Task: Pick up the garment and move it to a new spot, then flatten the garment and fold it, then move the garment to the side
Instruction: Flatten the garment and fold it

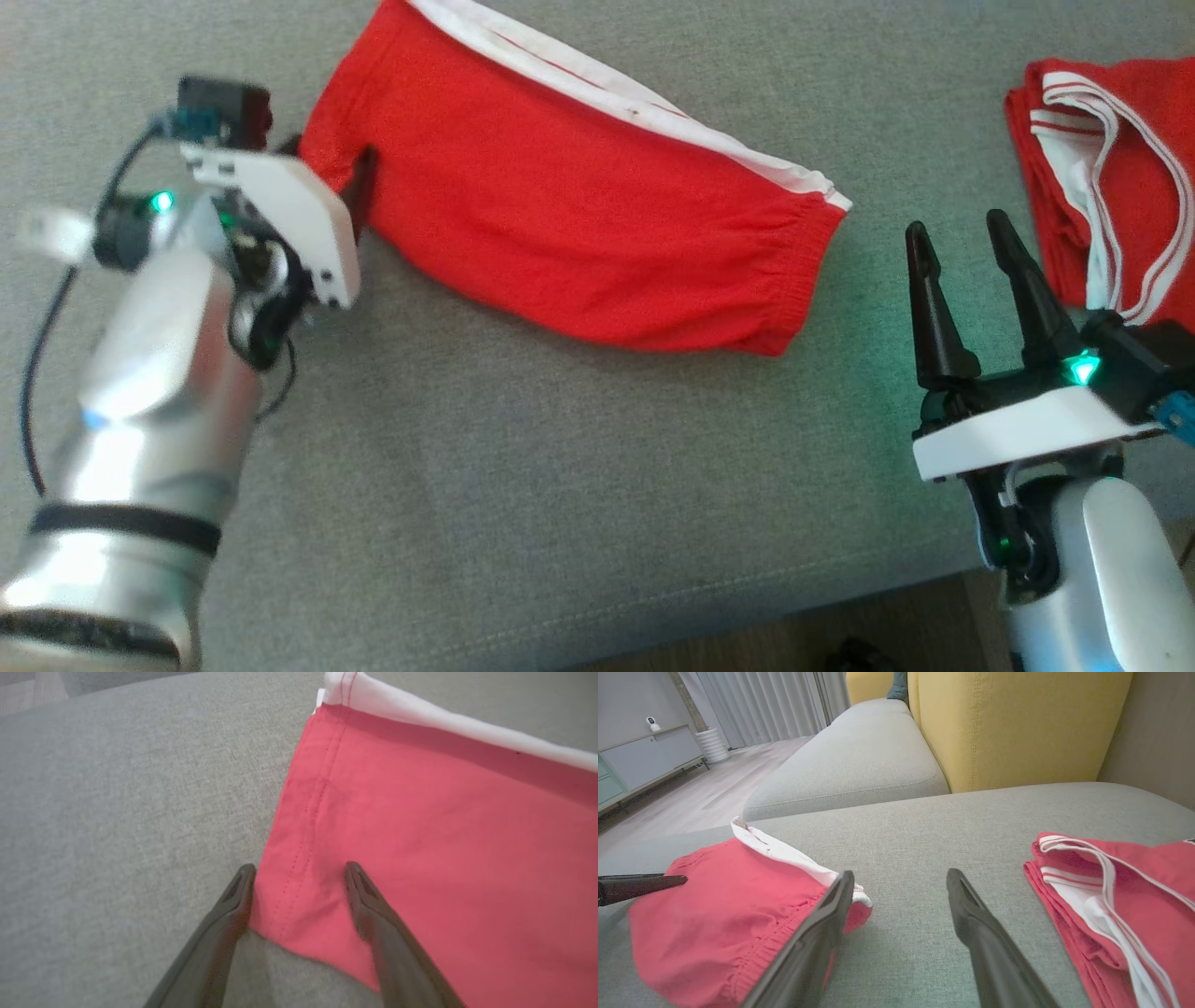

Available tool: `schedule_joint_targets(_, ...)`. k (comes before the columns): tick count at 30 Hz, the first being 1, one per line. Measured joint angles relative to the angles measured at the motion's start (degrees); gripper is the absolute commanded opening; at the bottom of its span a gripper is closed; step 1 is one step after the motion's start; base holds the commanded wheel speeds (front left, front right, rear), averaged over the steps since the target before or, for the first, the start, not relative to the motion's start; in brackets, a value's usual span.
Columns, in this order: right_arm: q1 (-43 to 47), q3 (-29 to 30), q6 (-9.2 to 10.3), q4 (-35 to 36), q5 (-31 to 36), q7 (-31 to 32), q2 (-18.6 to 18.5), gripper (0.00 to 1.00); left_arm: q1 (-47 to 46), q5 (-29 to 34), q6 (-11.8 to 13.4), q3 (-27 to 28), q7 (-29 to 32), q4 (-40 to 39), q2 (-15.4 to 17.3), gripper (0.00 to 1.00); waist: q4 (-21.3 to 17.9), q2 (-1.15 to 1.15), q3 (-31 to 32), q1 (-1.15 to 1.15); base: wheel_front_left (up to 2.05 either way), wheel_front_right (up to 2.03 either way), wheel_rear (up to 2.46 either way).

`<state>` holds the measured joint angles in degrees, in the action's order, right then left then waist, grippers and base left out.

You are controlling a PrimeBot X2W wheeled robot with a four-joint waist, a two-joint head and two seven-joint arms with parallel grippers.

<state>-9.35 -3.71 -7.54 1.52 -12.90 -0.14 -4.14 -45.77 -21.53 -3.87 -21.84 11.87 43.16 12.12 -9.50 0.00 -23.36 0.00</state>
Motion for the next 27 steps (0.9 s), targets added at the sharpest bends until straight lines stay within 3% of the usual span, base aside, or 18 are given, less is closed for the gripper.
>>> schedule_joint_targets(5,0.0,0.1,0.0,-0.4,-0.8,-0.2,0.1,1.0,-4.8,0.8,-0.3,-1.6,3.6,4.5,-0.2,1.0,-0.4,0.0,-0.4,0.0,0.0,0.0,0.0)
schedule_joint_targets(6,0.0,0.1,0.0,-0.4,-0.8,-0.2,0.2,1.0,-5.4,0.8,-0.7,-1.7,4.4,5.3,-0.5,0.83,-0.4,0.0,-0.4,0.0,0.0,0.0,0.0)
schedule_joint_targets(8,0.0,0.1,0.0,-0.4,-0.8,-0.4,0.2,1.0,-5.9,1.1,-0.8,-2.3,4.8,5.9,-0.8,0.04,-0.3,0.0,-0.4,0.0,0.0,0.0,0.0)
schedule_joint_targets(9,0.0,0.1,0.0,-0.4,-0.8,-0.4,0.2,1.0,-6.3,1.3,-1.1,-2.8,5.1,6.3,-0.9,0.0,-0.2,0.0,-0.3,0.0,0.0,0.0,0.0)
schedule_joint_targets(14,0.0,0.2,0.0,-0.4,-0.8,-0.3,0.4,1.0,-6.3,2.4,-0.9,-4.3,4.6,6.7,-1.8,0.0,0.5,0.0,0.1,0.0,0.0,0.0,0.0)
schedule_joint_targets(20,0.1,0.3,0.0,-0.3,-0.8,0.2,0.4,1.0,-2.1,1.1,1.6,-3.4,-0.1,4.5,-2.2,0.0,1.7,0.0,1.4,0.0,0.0,0.0,0.0)
schedule_joint_targets(27,0.7,0.6,0.0,0.0,-0.8,1.2,0.3,1.0,12.2,-3.2,5.2,0.0,-5.4,-6.9,-1.7,0.0,4.0,0.0,4.1,0.0,0.0,0.0,0.0)
